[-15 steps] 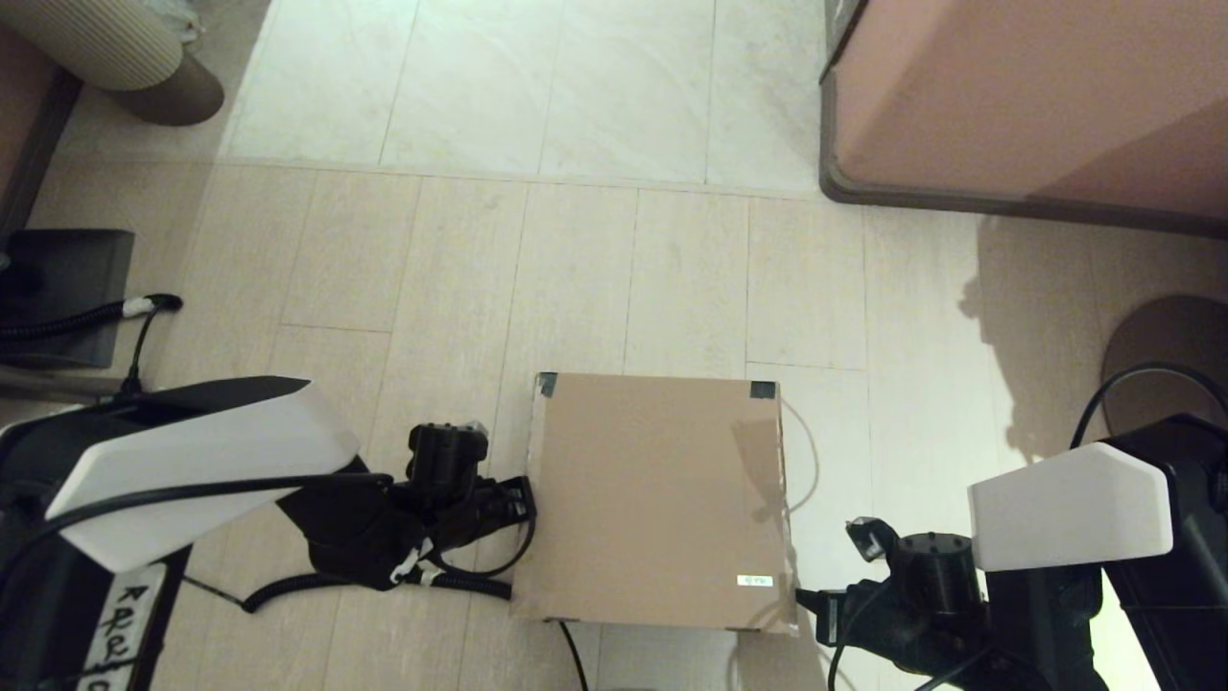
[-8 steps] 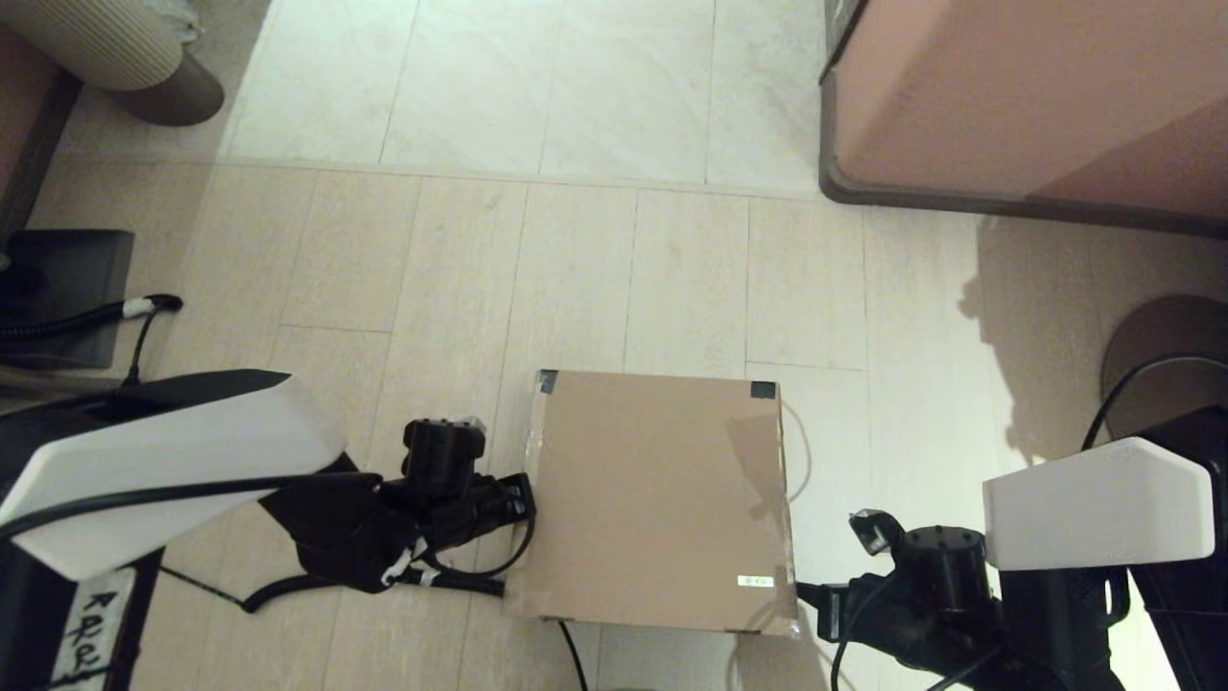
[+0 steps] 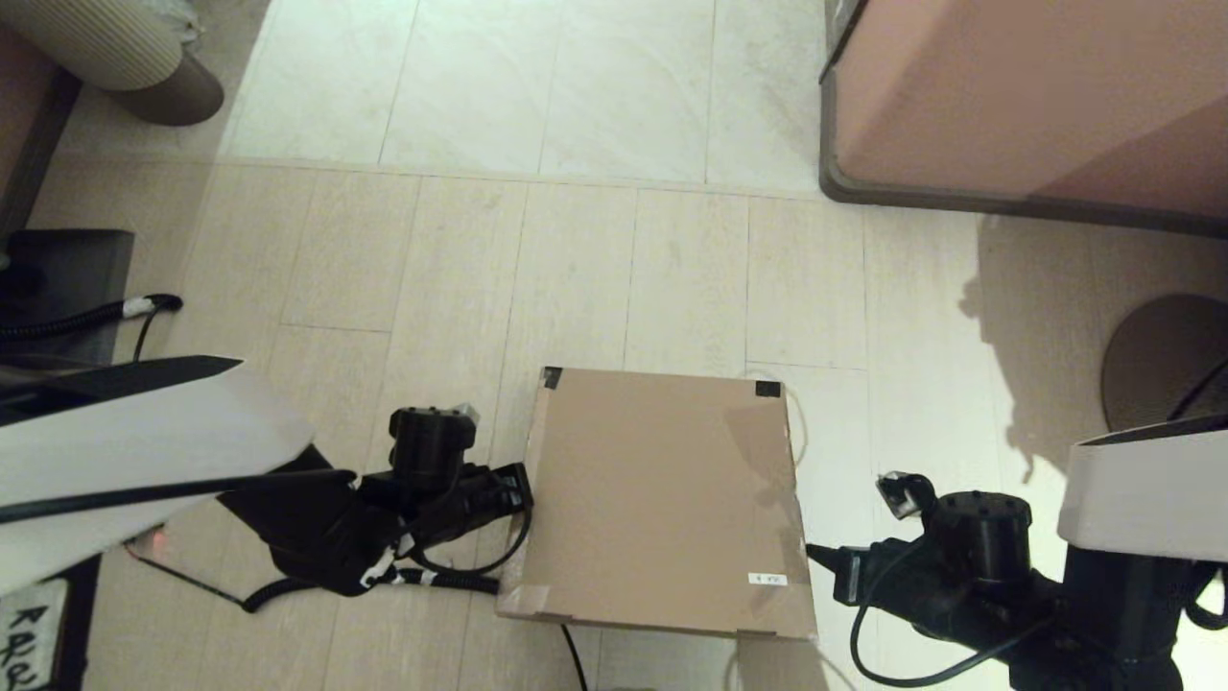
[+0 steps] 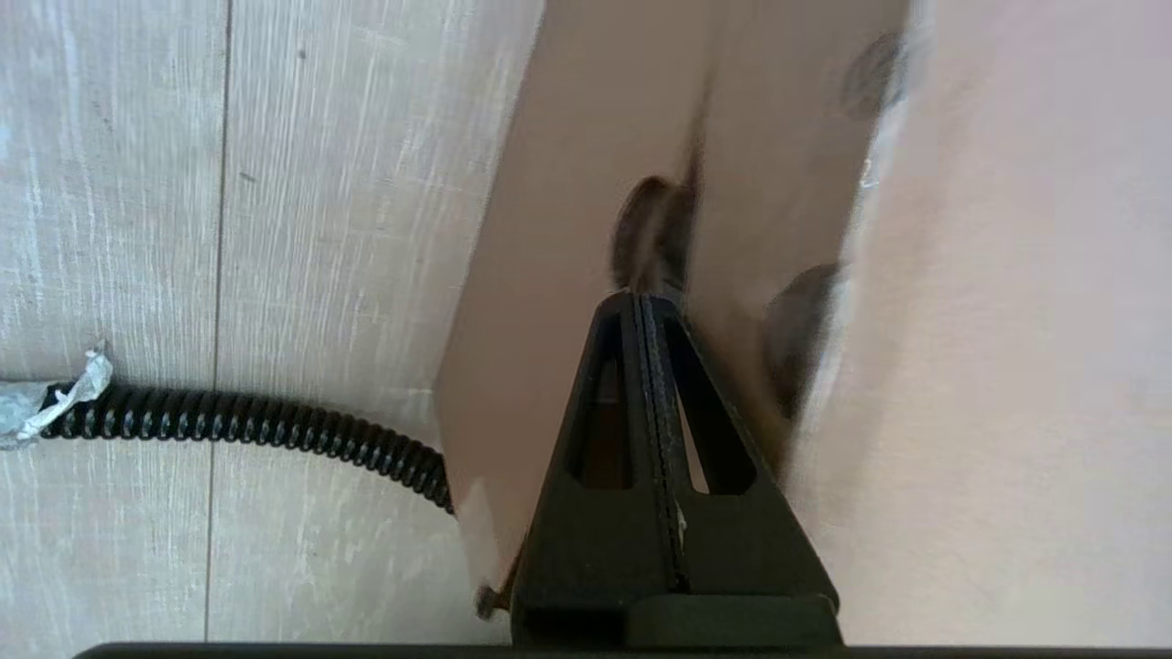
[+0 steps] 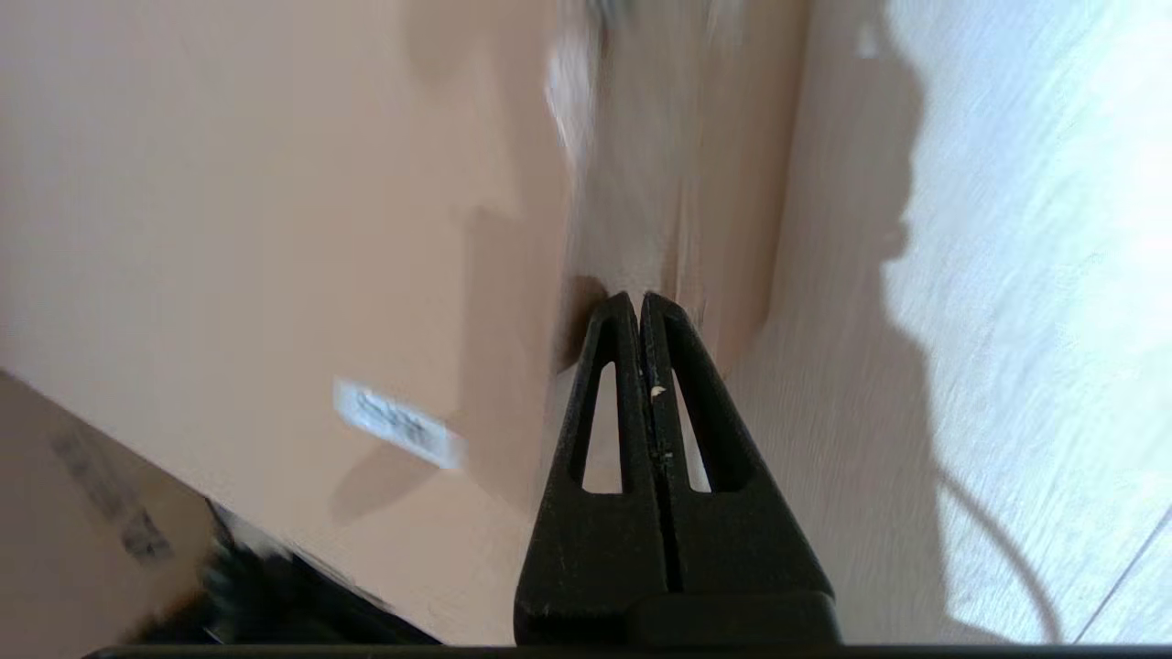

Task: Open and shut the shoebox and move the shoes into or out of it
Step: Open the shoe box

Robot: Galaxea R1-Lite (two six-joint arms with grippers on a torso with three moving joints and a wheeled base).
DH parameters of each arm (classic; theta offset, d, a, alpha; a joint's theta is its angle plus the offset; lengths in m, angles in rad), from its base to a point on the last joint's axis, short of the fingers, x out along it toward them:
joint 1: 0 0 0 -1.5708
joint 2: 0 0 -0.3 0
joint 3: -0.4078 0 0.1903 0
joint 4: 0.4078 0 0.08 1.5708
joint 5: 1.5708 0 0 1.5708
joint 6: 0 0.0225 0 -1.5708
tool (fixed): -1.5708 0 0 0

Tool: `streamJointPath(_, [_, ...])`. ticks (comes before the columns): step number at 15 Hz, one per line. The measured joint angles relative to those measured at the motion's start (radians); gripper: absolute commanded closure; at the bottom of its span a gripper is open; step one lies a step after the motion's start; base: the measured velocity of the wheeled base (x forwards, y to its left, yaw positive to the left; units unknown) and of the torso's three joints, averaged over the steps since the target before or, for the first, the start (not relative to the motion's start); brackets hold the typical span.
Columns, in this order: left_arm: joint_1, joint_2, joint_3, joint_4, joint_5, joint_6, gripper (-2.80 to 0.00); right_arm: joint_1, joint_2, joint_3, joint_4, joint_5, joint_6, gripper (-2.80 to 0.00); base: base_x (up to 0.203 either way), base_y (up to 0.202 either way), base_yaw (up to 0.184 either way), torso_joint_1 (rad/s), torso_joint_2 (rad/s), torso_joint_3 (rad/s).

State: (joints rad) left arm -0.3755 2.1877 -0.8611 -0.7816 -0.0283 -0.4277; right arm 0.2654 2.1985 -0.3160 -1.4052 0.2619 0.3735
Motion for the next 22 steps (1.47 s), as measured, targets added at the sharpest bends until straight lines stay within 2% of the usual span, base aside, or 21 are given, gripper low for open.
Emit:
streamJointPath(3, [0.001,-0.030,0.011,0.000,0.000,-0.015,0.00,-0.083,-0.117,0.014,0.133,-0.008,0.024,0.00,0.000,0.000,0.000,0.000,0.00,0.000])
streamJointPath(5, [-0.001,-0.043,0.013,0.000,0.000,-0.017,0.00,-0.109,-0.116,0.021,0.141,0.004,0.028,0.00,0.000,0.000,0.000,0.000,0.00,0.000])
streamJointPath(7, [0.001,-0.044,0.015,0.001,0.001,-0.019,0.00,-0.121,-0.055,0.032,0.094,0.026,0.021,0.00,0.000,0.000,0.000,0.000,0.00,0.000])
streamJointPath(10, [0.028,-0.024,0.012,-0.001,0.008,-0.017,0.00,-0.101,0.065,0.042,-0.024,0.021,-0.037,0.00,0.000,0.000,0.000,0.000,0.00,0.000])
streamJointPath(13, [0.035,0.015,-0.013,-0.009,0.008,-0.016,0.00,-0.060,0.165,0.022,-0.114,-0.045,-0.067,0.00,0.000,0.000,0.000,0.000,0.00,0.000])
streamJointPath(17, [0.027,0.087,-0.065,0.001,0.015,-0.008,0.00,0.008,0.224,-0.030,-0.111,-0.079,-0.097,0.00,0.000,0.000,0.000,0.000,0.00,0.000])
streamJointPath(20, [0.023,0.133,-0.082,0.002,0.056,-0.005,0.00,0.034,0.230,-0.065,-0.036,-0.084,-0.098,0.00,0.000,0.000,0.000,0.000,0.00,0.000])
streamJointPath(22, [0.016,0.150,-0.087,0.002,0.058,-0.005,0.00,0.042,0.230,-0.075,-0.023,-0.085,-0.098,0.00,0.000,0.000,0.000,0.000,0.00,0.000])
